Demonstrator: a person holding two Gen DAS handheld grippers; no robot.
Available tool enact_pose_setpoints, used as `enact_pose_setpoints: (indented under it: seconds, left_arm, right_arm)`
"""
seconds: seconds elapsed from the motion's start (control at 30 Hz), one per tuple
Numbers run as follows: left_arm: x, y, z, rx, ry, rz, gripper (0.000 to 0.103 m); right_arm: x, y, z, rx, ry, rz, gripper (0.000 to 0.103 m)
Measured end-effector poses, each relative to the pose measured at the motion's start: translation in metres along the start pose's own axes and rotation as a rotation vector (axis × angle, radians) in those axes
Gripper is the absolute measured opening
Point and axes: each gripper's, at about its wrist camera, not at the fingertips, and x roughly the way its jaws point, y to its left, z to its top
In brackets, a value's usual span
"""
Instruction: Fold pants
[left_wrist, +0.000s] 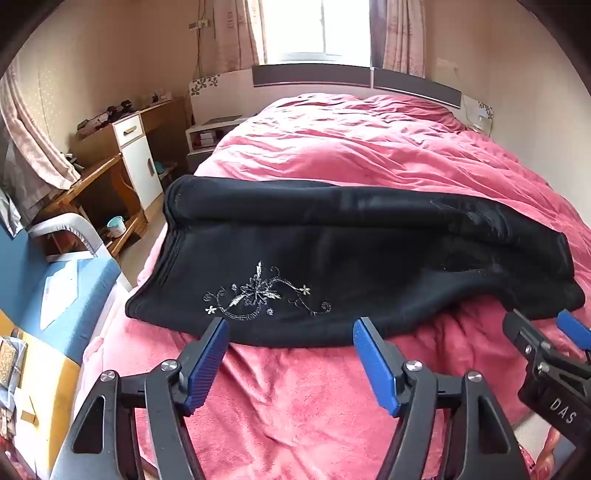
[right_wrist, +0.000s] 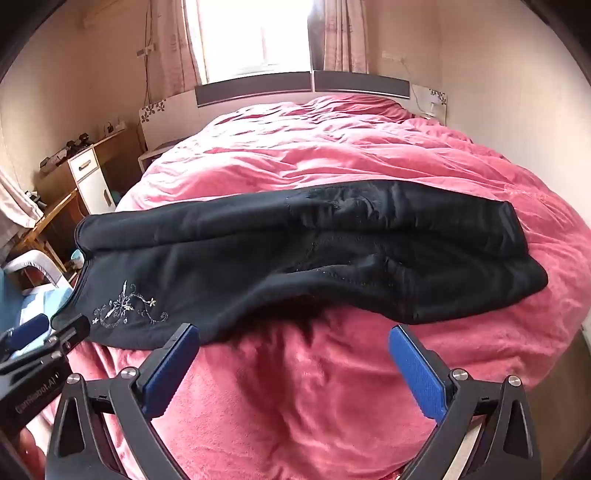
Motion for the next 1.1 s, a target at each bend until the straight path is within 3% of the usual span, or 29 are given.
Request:
enact_pose_setpoints:
  seconds: [0.13,0.27,1.1]
  left_arm:
    - [0.0051,-0.0067,-0.0005,0.016,0.044,0.001,0.072]
    - [0.0075,-0.0033,-0.0051,0.014,0.036,-0.031,0.071]
    - [0.0041,-0.0064,-0.0083,0.023,0.042,-0.057,0.071]
  right_arm:
    - [0.0009,-0.0023,0.0030,0.002,-0.006,0.007,0.103]
    - [0.0006,-0.0017,-0.0003,-0.005,-0.016,0.000,0.103]
    - [0.0040,0.0000,-0.0023,-0.007,0.019,-0.003,0.103]
